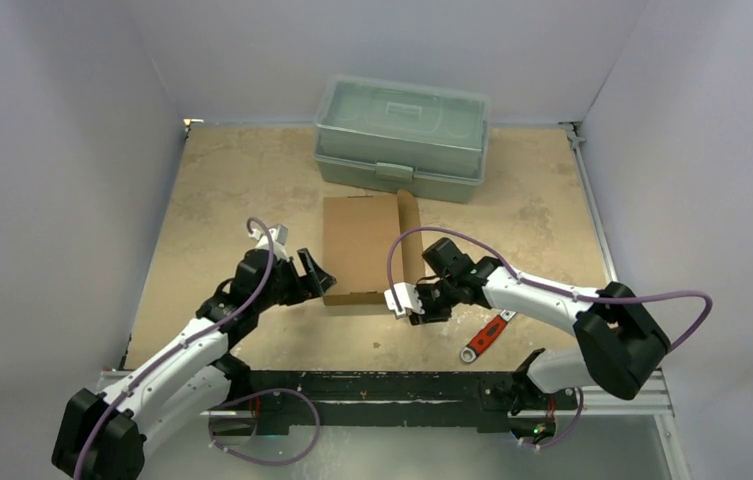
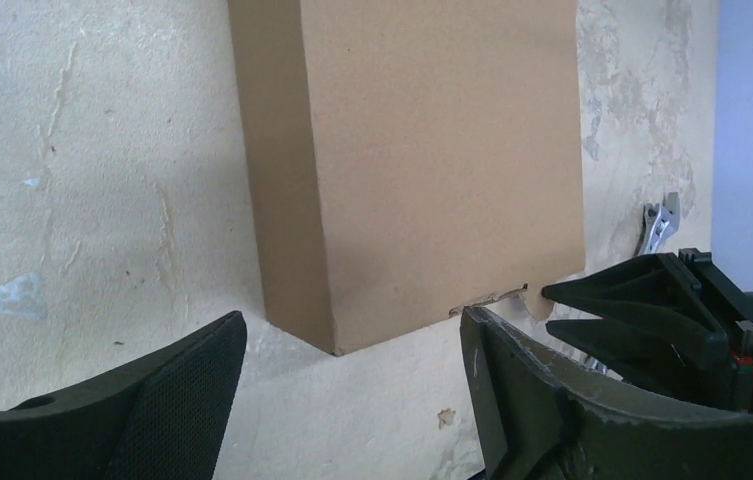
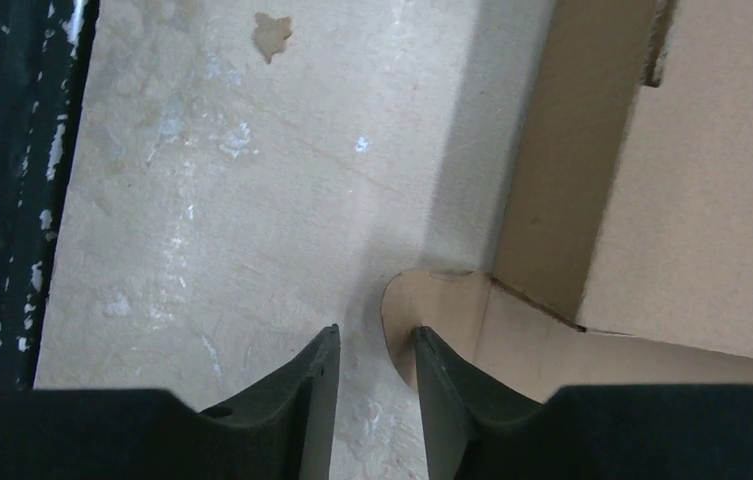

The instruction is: Fold the paper box

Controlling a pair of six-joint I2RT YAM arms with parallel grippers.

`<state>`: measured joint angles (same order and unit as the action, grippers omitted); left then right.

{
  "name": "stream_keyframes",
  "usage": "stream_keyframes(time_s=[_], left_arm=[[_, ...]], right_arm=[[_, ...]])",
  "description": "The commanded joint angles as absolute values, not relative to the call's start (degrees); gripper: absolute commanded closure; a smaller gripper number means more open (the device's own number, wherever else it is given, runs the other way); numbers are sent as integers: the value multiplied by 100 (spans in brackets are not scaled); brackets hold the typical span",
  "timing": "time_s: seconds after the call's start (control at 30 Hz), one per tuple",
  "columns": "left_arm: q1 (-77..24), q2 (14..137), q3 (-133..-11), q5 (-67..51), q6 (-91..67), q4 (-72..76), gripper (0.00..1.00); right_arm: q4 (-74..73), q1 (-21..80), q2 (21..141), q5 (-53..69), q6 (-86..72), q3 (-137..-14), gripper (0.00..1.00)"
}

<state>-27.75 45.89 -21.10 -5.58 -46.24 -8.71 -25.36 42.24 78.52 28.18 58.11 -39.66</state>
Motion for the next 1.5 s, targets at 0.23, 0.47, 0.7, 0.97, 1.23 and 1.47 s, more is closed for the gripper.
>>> stream_keyframes(time_s=[0.23,0.47,0.7,0.97,1.23,1.47], left_arm=[[-2742,5132,-2182,-381,-4351,-128,26],[-2742,5571,-2183,-299,-4241,190,31],[-2742,6045,-2176,52,-4239,193,45],[-2742,6041,-2157,344,-4246,35,57],[-2742,6217,-2167,234,-4219,121,58],[-2742,6285,-2178,112,-4200,184,59]], right_arm=[[-1779,4261,7746,2261,5074,-4178,85],[-1822,4246,7781,2229,4876,-4218,100],[-1713,4135,7893,1972,4509,-4248,100],[-1648,3877,8075,1861,4062,-4374,100],[-1491,3792,8172,1657,3738,-4532,100],[-1405,3789,8088,1648,3734,-4557,100]])
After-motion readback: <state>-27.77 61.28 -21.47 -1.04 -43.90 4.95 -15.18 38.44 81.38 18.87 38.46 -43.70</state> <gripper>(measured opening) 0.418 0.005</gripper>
